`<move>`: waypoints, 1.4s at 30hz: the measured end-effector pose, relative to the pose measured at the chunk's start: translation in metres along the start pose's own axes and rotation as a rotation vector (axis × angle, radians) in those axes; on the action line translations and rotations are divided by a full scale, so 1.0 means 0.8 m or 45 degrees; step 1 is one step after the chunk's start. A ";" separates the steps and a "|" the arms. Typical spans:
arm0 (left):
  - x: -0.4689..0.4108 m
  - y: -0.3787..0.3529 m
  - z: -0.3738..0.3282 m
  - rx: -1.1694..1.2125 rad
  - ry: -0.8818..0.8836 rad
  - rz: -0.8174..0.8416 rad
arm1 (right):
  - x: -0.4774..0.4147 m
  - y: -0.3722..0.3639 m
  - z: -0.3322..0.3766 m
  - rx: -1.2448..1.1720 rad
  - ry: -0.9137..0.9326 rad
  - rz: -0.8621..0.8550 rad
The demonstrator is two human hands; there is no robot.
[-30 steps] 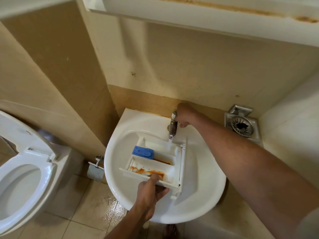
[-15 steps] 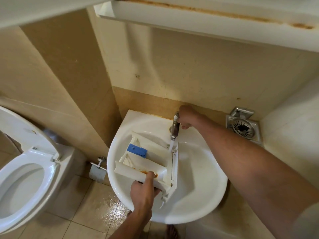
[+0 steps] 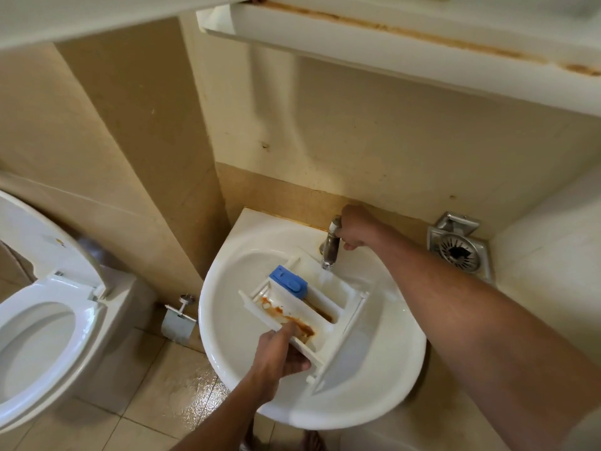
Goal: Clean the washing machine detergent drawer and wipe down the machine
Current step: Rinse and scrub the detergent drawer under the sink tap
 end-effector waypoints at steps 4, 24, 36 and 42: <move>-0.009 -0.007 -0.013 -0.161 -0.013 0.142 | 0.007 -0.011 -0.007 -0.151 0.052 -0.015; -0.064 0.006 -0.101 -1.058 0.077 0.419 | 0.187 -0.211 -0.112 -1.824 -0.630 0.247; -0.086 -0.033 -0.144 -1.626 0.070 0.431 | 0.241 -0.228 -0.084 -2.016 -0.980 -0.108; -0.093 -0.074 -0.168 -1.905 -0.357 0.383 | 0.267 -0.252 -0.042 -2.477 -1.147 -0.383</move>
Point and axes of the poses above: each hand's wrist, its own x-axis away from the middle knuckle, its own y-axis out of the back of the hand, z = x × y, the point moved 7 cm from there along -x, towards the middle knuckle, and after that the axes turned 2 degrees about -x, right-handed, at the moved point
